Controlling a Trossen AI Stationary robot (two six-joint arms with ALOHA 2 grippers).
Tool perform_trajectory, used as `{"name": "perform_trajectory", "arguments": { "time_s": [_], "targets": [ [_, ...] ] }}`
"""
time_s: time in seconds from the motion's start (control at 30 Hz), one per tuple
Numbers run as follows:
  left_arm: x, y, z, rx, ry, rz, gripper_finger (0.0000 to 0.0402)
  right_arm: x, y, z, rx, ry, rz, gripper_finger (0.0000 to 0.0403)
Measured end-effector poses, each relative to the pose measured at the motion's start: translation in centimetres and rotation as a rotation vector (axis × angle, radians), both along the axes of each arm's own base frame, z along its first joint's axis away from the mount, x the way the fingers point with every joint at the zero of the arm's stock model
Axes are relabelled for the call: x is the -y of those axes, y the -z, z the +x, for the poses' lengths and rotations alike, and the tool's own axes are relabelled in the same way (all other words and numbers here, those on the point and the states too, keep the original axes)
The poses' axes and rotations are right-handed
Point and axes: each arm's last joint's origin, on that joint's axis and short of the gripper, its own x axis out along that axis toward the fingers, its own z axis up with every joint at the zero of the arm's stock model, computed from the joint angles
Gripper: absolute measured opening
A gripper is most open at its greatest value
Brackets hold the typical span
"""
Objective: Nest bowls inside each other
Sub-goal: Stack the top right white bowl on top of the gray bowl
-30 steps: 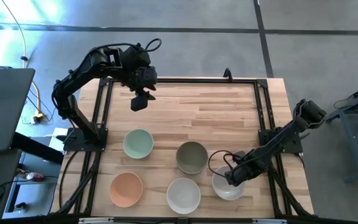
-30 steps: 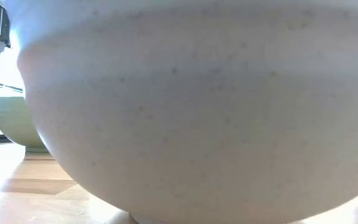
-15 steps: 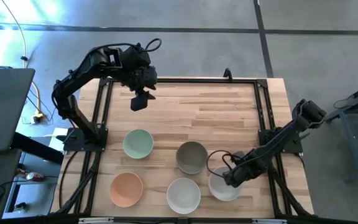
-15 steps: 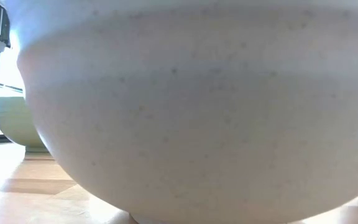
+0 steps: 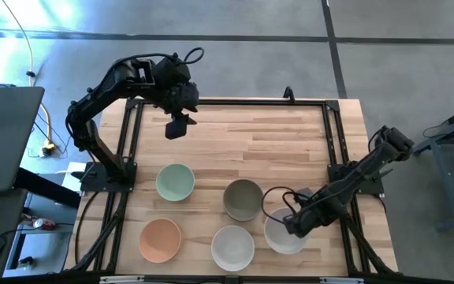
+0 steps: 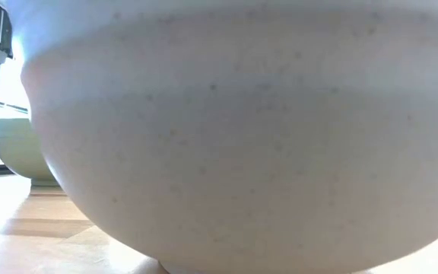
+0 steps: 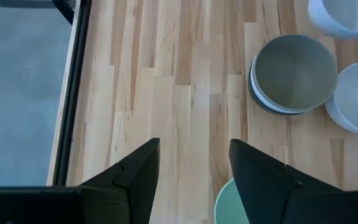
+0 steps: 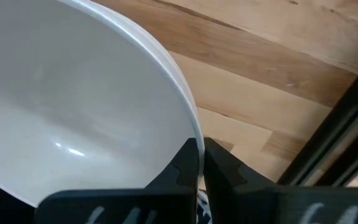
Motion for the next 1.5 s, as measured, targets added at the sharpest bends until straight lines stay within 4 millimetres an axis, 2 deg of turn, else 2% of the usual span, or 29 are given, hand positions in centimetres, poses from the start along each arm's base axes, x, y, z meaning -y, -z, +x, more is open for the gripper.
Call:
{"name": "perform_trajectory", "arguments": {
  "time_s": [0.4,0.63,1.1,1.27,1.5],
  "targets": [
    [-0.8,0.0,-0.4,-0.012,-0.009,0.012,0.0184,1.1,-7.1,0.0,0.087,0.031,-0.064,0.0],
    [-1.1,0.1,-0.7,-0.023,-0.008,0.019,0.0184,3.2,-8.9,1.3,0.15,0.047,-0.078,0.0],
    [-1.7,0.1,-1.0,-0.067,-0.062,0.103,0.0184,9.2,-8.8,5.2,0.231,0.063,-0.077,0.0],
    [-2.2,-0.1,-1.7,-0.069,-0.103,0.121,0.0184,10.3,-7.6,7.2,0.217,0.018,-0.033,0.0],
    [-2.3,-1.2,-3.7,-0.036,-0.156,0.149,0.0184,11.1,-6.0,9.9,0.255,-0.026,-0.012,0.0]
  ]
}}
